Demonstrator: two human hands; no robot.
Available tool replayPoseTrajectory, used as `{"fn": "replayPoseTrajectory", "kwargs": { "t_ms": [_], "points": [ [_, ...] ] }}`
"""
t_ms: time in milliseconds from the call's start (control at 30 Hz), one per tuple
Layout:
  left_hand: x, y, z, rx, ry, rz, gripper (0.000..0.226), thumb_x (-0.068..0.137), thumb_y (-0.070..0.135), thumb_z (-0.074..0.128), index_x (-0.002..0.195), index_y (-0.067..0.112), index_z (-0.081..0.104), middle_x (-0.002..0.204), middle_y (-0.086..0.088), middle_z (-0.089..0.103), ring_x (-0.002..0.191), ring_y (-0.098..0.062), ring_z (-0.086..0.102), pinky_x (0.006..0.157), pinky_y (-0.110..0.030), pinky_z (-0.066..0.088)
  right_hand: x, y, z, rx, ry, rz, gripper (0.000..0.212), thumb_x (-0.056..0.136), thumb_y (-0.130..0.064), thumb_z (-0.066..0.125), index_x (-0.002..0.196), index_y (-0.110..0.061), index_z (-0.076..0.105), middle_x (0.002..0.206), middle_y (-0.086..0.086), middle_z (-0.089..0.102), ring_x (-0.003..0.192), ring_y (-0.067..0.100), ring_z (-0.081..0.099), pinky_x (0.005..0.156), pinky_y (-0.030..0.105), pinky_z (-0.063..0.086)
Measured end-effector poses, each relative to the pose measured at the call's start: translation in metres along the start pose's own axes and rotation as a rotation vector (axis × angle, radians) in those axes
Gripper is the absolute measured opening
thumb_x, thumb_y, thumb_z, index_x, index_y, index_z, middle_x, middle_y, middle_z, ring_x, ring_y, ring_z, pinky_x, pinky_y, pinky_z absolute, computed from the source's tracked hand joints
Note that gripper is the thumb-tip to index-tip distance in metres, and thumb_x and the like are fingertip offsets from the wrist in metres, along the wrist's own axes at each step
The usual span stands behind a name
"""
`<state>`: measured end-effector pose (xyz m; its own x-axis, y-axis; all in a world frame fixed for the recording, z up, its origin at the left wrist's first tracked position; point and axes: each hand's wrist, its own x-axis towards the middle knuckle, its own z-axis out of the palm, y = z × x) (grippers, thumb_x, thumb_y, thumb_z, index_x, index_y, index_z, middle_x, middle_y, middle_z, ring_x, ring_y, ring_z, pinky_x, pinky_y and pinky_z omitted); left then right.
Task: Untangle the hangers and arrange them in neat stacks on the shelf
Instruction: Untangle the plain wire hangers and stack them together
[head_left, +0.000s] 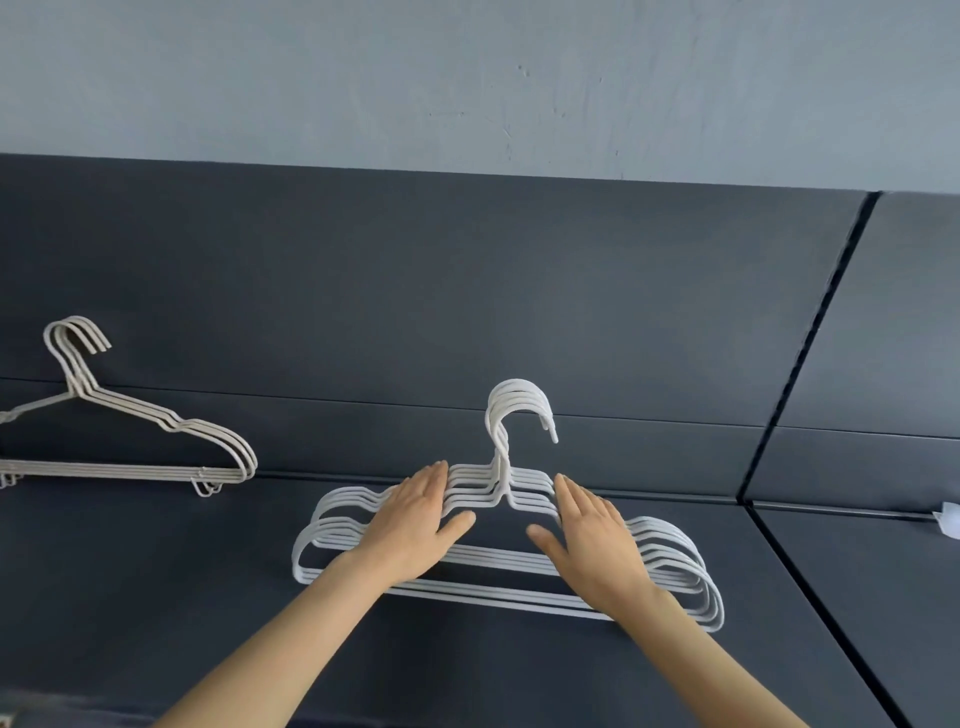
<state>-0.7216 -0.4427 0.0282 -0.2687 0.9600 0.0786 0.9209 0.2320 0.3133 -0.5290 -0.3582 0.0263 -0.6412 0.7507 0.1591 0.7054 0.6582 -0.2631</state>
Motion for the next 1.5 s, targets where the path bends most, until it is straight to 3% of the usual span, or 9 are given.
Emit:
{"fn": "replayPoseTrajectory", "kwargs": {
  "t_ms": [67, 133, 333, 767, 967, 1200, 1500],
  "points": [
    [-0.001, -0.006, -0.003, -0.068, -0.037, 0.020, 0.072, 0.093, 0.051, 0.033, 0.148, 0.012, 0.004, 0.157, -0.002, 0.006, 0.145, -0.014, 0.005, 0.117, -0.030, 0.007, -0.001, 0.004, -0.003, 0.037, -0.026, -0.018, 0.092, 0.076, -0.075, 0.009, 0.144, -0.014, 0.017, 0.152, -0.001, 0.024, 0.139, 0.016, 0.023, 0.114, 0.029, 0.017],
    [-0.002, -0.011, -0.005, -0.200, -0.058, 0.025, 0.069, 0.094, 0.049, 0.033, 0.148, 0.014, 0.007, 0.157, 0.001, 0.009, 0.144, -0.011, 0.007, 0.118, -0.030, 0.009, 0.000, 0.009, -0.003, 0.092, -0.022, -0.016, 0.098, 0.068, -0.075, 0.000, 0.142, -0.016, 0.024, 0.148, -0.003, 0.033, 0.135, 0.016, 0.030, 0.111, 0.029, 0.022],
    [-0.003, -0.013, -0.005, -0.363, 0.006, 0.026, 0.052, 0.095, 0.036, 0.042, 0.141, 0.014, 0.031, 0.142, 0.002, 0.038, 0.132, -0.010, 0.033, 0.107, -0.023, 0.026, -0.001, 0.009, -0.005, 0.204, 0.006, 0.018, 0.047, 0.094, -0.041, 0.037, 0.134, -0.018, 0.037, 0.129, -0.002, 0.049, 0.123, 0.018, 0.041, 0.104, 0.031, 0.026],
    [-0.022, -0.059, -0.018, -0.336, 0.052, -0.012, 0.048, 0.094, 0.039, 0.043, 0.135, 0.016, 0.037, 0.132, 0.005, 0.044, 0.125, -0.007, 0.036, 0.106, -0.025, 0.031, 0.008, -0.038, 0.011, 0.274, 0.048, -0.017, 0.037, 0.094, -0.038, 0.041, 0.126, -0.021, 0.043, 0.124, -0.005, 0.051, 0.116, 0.018, 0.044, 0.096, 0.030, 0.030],
    [-0.046, -0.141, -0.050, -0.318, 0.087, -0.048, 0.046, 0.094, 0.038, 0.044, 0.134, 0.016, 0.039, 0.129, 0.007, 0.044, 0.125, -0.006, 0.036, 0.107, -0.024, 0.031, 0.036, -0.118, 0.040, 0.314, 0.038, -0.077, 0.038, 0.092, -0.039, 0.043, 0.127, -0.024, 0.043, 0.124, -0.008, 0.051, 0.117, 0.015, 0.044, 0.096, 0.029, 0.031],
    [-0.081, -0.294, -0.104, -0.309, 0.121, -0.124, 0.046, 0.093, 0.036, 0.046, 0.135, 0.018, 0.039, 0.132, 0.008, 0.042, 0.123, -0.003, 0.037, 0.109, -0.026, 0.031, 0.089, -0.268, 0.092, 0.378, -0.020, -0.149, 0.042, 0.092, -0.039, 0.046, 0.130, -0.022, 0.043, 0.127, -0.006, 0.051, 0.119, 0.015, 0.044, 0.103, 0.032, 0.033],
    [-0.079, -0.452, -0.168, -0.245, 0.080, -0.231, 0.050, 0.094, 0.036, 0.045, 0.138, 0.015, 0.036, 0.137, -0.001, 0.045, 0.126, -0.013, 0.041, 0.107, -0.028, 0.033, 0.166, -0.419, 0.143, 0.454, -0.039, -0.159, 0.043, 0.090, -0.038, 0.049, 0.129, -0.018, 0.046, 0.128, -0.002, 0.052, 0.121, 0.016, 0.046, 0.105, 0.034, 0.035]
  ]
}}
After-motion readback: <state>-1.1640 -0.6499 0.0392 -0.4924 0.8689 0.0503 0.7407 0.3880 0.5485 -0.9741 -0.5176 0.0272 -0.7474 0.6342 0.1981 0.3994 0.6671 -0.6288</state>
